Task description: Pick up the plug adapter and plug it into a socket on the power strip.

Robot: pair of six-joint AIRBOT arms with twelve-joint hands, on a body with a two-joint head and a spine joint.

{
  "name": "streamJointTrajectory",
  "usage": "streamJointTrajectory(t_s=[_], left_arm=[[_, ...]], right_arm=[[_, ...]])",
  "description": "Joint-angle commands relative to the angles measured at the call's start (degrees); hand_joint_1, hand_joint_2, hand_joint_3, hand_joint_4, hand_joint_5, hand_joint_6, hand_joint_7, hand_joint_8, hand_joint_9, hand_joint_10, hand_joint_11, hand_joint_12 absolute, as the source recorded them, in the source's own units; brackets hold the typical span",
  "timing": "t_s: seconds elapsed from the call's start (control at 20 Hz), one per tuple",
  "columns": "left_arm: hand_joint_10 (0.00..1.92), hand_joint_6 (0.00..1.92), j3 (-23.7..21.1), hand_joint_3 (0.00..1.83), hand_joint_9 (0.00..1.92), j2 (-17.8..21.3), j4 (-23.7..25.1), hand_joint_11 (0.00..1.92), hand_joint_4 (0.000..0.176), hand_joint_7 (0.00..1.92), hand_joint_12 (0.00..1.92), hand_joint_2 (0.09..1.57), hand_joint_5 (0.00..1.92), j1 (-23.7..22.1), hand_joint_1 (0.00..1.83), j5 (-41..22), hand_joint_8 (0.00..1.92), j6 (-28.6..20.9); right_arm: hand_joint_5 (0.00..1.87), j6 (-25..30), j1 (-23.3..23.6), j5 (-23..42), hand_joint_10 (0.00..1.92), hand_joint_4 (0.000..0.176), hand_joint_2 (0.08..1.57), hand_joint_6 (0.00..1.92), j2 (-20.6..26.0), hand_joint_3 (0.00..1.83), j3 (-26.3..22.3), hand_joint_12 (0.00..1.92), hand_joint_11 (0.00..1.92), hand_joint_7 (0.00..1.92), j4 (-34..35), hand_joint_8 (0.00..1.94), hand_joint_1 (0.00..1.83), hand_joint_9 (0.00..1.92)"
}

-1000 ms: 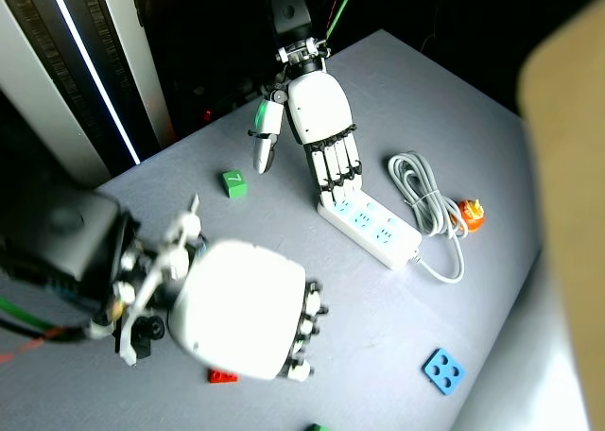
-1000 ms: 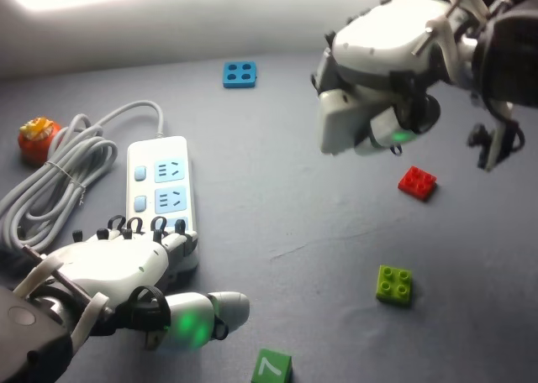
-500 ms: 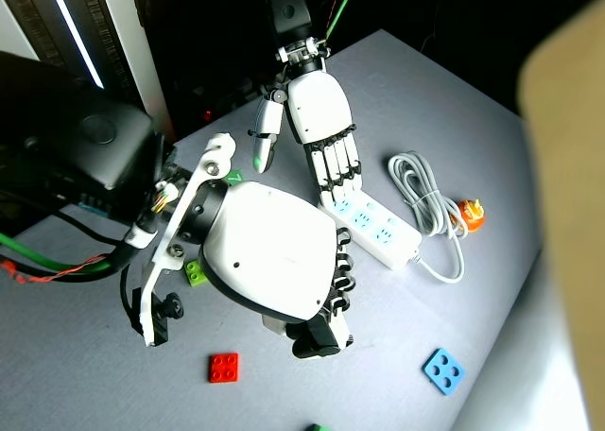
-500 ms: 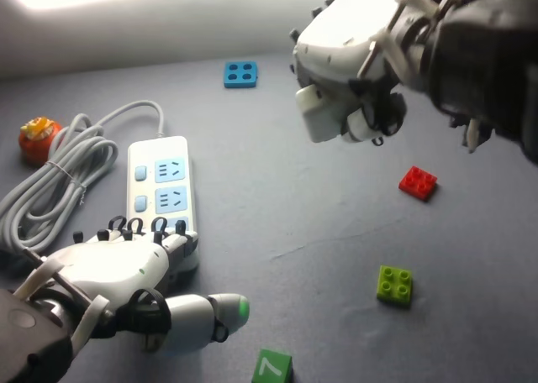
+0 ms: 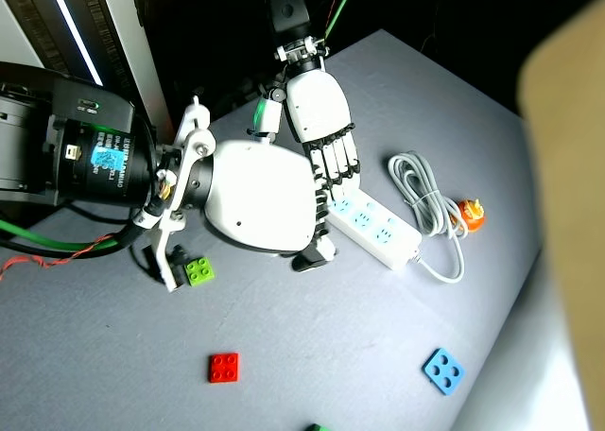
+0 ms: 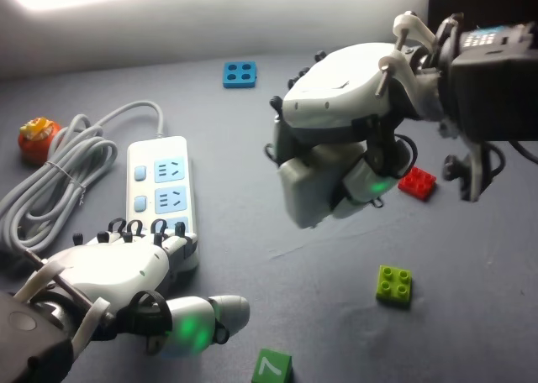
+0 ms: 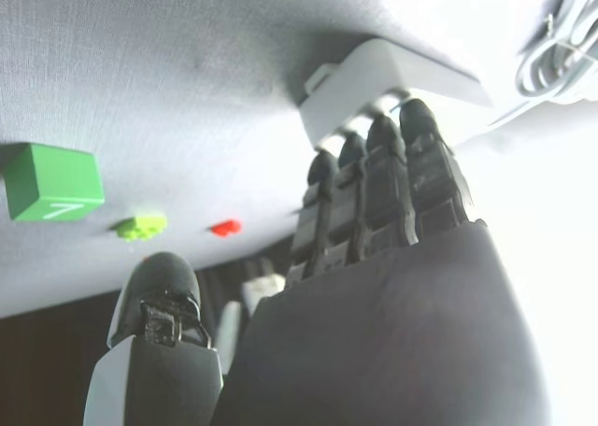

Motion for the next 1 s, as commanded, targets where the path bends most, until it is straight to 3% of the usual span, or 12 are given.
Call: streamJointTrajectory(t_s=[0.0,0.05,0.1,0.25,0.3,0.35,0.45,0.7,0.75,0.8,0.85,0.95], left_arm=[[0.0,0.0,-0.41,0.0,0.12,-0.25,1.14,0.0,0.0,0.14,0.18,1.17,0.12,0.23,0.0,-0.46,0.0,-0.06],[0.0,0.0,-0.4,0.0,0.12,-0.25,1.14,0.0,0.0,0.14,0.2,1.17,0.11,0.22,0.0,-0.46,0.0,0.05],[0.0,0.0,-0.4,0.0,0.12,-0.25,1.14,0.0,0.0,0.14,0.22,1.17,0.11,0.2,0.0,-0.46,0.0,0.12],[0.0,0.0,-0.37,0.0,0.11,-0.25,1.14,0.0,0.0,0.13,0.2,1.17,0.1,0.12,0.0,-0.57,0.0,0.12],[0.0,0.0,-0.36,0.0,0.11,-0.26,1.14,0.0,0.0,0.13,0.19,1.17,0.11,0.1,0.0,-0.57,0.0,0.12],[0.01,0.01,-0.34,0.0,0.12,-0.26,1.14,0.0,0.0,0.14,0.19,1.17,0.11,0.1,0.0,-0.57,0.01,0.12],[0.0,0.0,-0.28,0.0,0.12,-0.26,1.14,0.0,0.0,0.15,0.22,1.16,0.1,0.1,0.0,-0.57,0.0,0.12],[0.0,0.0,-0.21,0.0,0.12,-0.25,1.14,0.0,0.0,0.14,0.2,1.16,0.1,0.03,0.0,-0.59,0.0,0.13],[0.0,0.0,-0.22,0.0,0.11,-0.25,1.14,0.0,0.0,0.14,0.2,1.16,0.09,0.04,0.0,-0.63,0.0,0.14],[0.0,0.0,-0.14,0.0,0.11,-0.44,1.14,0.0,0.0,0.14,0.2,1.16,0.09,-0.18,0.0,-0.63,0.0,0.21],[0.0,0.0,-0.17,0.0,0.1,-0.46,1.14,0.0,0.0,0.13,0.16,1.17,0.08,-0.24,0.0,-0.63,0.0,0.29],[0.0,0.0,-0.24,0.0,0.12,-0.46,1.14,0.0,0.0,0.14,0.2,1.16,0.1,-0.25,0.0,-0.63,0.0,0.36]], right_arm=[[0.95,9.22,1.53,0.71,1.03,0.0,1.07,0.87,-0.23,0.0,-0.1,1.02,0.75,1.12,-8.75,0.79,1.39,1.02],[0.95,20.51,2.8,-4.89,1.04,0.0,1.07,0.88,-1.31,0.0,-0.04,1.02,0.76,1.12,-20.16,0.78,1.39,1.02],[0.94,27.12,3.59,-8.41,1.04,0.0,1.08,0.89,-2.2,0.0,0.0,1.03,0.76,1.11,-28.19,0.8,1.39,1.02],[0.91,41.25,5.43,-15.07,1.08,0.0,1.09,0.91,-4.77,0.0,-0.08,1.04,0.76,1.09,-41.14,0.84,1.38,1.01],[0.96,44.89,5.49,-16.1,0.7,0.0,1.08,0.89,-5.55,0.0,-0.08,1.06,0.75,1.14,-44.49,0.83,1.28,1.07],[0.97,48.75,5.31,-17.29,0.48,0.0,1.08,0.89,-6.67,0.0,-0.02,1.07,0.74,1.15,-49.74,0.83,1.26,1.14],[0.98,53.1,4.6,-19.31,0.27,0.0,1.08,0.88,-9.5,0.0,1.24,1.06,0.76,1.16,-55.62,0.81,1.26,1.23],[1.03,57.26,4.27,-18.89,0.14,0.0,1.06,0.79,-16.71,0.0,8.7,1.0,0.79,1.22,-56.53,0.71,1.27,1.3],[0.99,57.62,4.29,-18.11,0.8,0.0,1.05,0.8,-18.0,0.01,10.29,1.01,0.8,1.17,-56.8,0.7,1.37,1.12],[0.96,58.51,4.42,-17.21,0.98,0.0,1.06,0.84,-19.58,0.0,12.2,1.03,0.78,1.14,-57.66,0.75,1.38,1.05],[1.0,59.42,4.48,-16.39,0.64,0.0,1.07,0.83,-21.0,0.0,13.78,1.04,0.77,1.18,-58.69,0.76,1.29,1.1],[1.01,61.23,4.49,-14.95,0.3,0.0,1.07,0.83,-23.45,0.0,17.02,1.04,0.78,1.19,-60.48,0.75,1.26,1.22]])
